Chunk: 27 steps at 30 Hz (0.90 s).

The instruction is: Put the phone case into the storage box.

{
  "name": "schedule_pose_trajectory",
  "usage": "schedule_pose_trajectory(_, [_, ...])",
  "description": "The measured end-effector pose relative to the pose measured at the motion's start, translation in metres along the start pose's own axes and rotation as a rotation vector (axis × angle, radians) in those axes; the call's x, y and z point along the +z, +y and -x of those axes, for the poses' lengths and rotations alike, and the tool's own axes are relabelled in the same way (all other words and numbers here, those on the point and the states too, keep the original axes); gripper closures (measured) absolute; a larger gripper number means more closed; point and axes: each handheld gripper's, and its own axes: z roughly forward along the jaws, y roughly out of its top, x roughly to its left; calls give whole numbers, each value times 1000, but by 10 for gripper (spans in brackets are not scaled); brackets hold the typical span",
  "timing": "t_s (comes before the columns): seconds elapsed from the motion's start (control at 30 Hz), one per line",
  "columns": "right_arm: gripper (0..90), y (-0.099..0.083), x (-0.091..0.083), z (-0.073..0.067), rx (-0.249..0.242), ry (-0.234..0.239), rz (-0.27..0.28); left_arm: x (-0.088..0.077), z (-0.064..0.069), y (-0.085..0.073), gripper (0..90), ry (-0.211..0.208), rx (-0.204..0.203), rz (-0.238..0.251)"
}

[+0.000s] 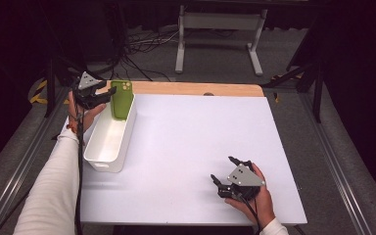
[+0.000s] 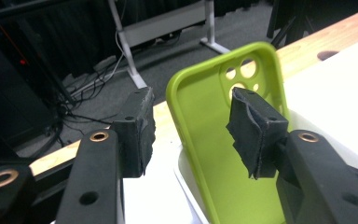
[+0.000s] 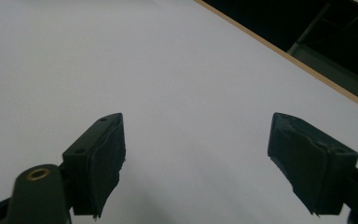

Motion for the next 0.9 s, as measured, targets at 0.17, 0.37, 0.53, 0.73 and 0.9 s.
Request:
schedule_pose_trajectory(0.17, [201, 2, -3, 0, -4, 3, 14, -8, 6, 5, 475, -10, 21, 13])
schedule_pose_trajectory(0.37, [201, 4, -4, 0, -7, 4, 30, -20, 13, 10, 412, 4, 24, 40])
schedule_pose_trajectory(0.53, [201, 2, -4, 0, -9, 5, 30, -25, 19, 11, 392, 4, 26, 52])
schedule_pose_trajectory(0.73, [201, 3, -6, 2, -6, -1, 46, -29, 24, 6, 370, -7, 20, 57])
schedule_pose_trajectory(0.9, [201, 4, -6, 1, -14, 1, 47, -35, 29, 3, 349, -12, 25, 63])
